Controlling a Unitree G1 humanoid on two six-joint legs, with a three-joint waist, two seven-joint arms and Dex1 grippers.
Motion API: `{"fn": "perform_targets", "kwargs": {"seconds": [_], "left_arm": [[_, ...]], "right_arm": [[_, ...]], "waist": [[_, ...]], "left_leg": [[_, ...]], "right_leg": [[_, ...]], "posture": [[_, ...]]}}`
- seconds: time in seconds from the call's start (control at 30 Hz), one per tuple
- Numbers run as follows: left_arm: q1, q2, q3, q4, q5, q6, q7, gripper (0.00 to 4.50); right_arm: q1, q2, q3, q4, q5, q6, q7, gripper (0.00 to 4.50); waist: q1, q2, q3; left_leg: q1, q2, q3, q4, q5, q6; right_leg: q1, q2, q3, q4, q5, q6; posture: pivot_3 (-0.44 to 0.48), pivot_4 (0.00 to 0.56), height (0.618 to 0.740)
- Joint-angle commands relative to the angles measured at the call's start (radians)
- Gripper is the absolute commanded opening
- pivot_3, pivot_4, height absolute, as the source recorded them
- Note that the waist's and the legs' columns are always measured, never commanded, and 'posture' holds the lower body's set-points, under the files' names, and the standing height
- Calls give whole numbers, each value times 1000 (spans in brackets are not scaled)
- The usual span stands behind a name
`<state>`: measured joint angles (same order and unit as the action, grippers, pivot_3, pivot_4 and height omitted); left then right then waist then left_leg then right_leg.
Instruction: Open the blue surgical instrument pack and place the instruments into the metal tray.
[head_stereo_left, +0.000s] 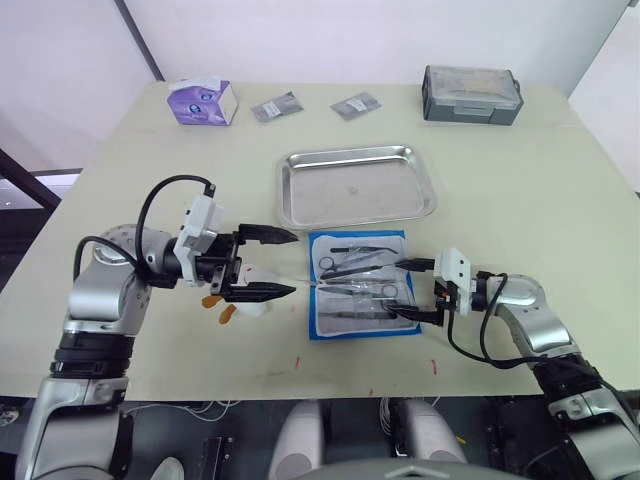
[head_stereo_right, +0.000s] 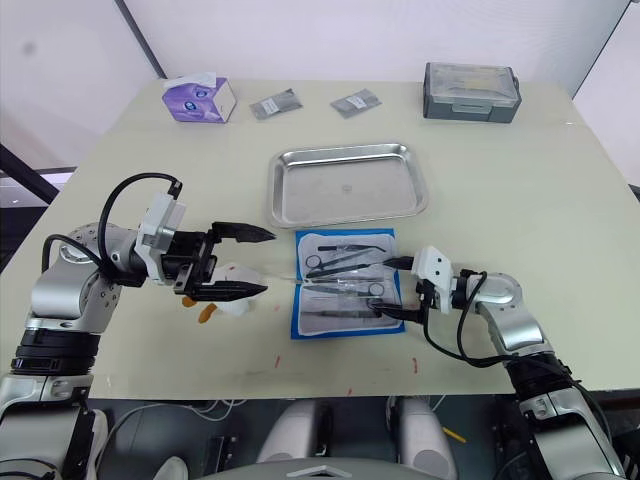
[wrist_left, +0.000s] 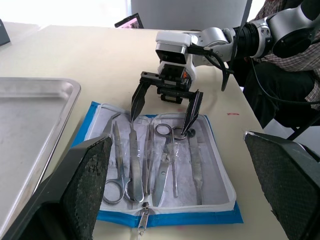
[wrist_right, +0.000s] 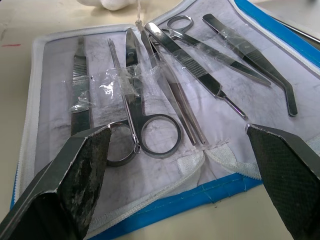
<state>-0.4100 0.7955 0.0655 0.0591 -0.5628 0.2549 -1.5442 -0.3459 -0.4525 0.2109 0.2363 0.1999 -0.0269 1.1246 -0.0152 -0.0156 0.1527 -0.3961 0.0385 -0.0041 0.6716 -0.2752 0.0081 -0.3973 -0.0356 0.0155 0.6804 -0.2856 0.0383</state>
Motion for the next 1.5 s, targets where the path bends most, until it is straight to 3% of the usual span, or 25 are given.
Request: {"fn": "perform_targets", "kwargs": {"seconds": [0.03, 0.57, 0.8, 0.93, 1.03, 1.13, 1.5], "left_arm": [[-6, -1, 4, -5, -3, -15, -9, 4487], [-39, -63, 0, 99, 44, -72, 38, 4487], [-131, -118, -55, 252, 130, -137, 50, 4487], [-207, -155, -112, 367, 181, -171, -5, 4487], [-267, -174, -140, 467, 218, -210, -42, 3744], [-323, -195, -168, 573, 268, -276, -49, 2337], [-461, -283, -211, 847, 387, -427, -33, 2337]], "right_arm": [[35, -15, 47, 34, -65, 39, -15, 4500], [51, 10, 67, 75, -80, 32, -50, 4500], [46, 16, 69, 91, -84, 26, -47, 4500], [39, 22, 71, 96, -84, 25, -45, 4500], [33, 25, 71, 102, -85, 22, -46, 4500], [30, 28, 70, 106, -86, 20, -50, 4500], [40, 29, 67, 95, -84, 23, -63, 4500]], "waist": [[0, 0, 0], [-2, -3, -3], [-4, -5, -5], [-5, -5, -5], [-7, -5, -5], [-10, -5, -5], [-19, -5, -5]], "left_leg": [[0, 0, 0, 0, 0, 0], [3, 0, 0, -1, 0, 0], [4, 0, 0, -1, 0, 0], [5, 0, 0, -1, 0, 0], [5, 1, 0, -1, 0, 0], [5, 1, 0, -1, 0, 0], [4, 1, 0, -1, 0, 0]], "right_leg": [[0, 0, 0, 0, 0, 0], [1, 1, 1, 0, 0, 0], [3, 1, 1, 0, 0, -1], [3, 2, 1, 0, 0, -1], [3, 2, 1, 1, 0, -1], [3, 3, 1, 0, 0, -1], [3, 3, 0, 1, 0, -1]], "posture": [[0, 150, 734], [0, 150, 734], [0, 150, 734], [0, 150, 734], [0, 150, 734], [0, 150, 734], [0, 150, 734]]}}
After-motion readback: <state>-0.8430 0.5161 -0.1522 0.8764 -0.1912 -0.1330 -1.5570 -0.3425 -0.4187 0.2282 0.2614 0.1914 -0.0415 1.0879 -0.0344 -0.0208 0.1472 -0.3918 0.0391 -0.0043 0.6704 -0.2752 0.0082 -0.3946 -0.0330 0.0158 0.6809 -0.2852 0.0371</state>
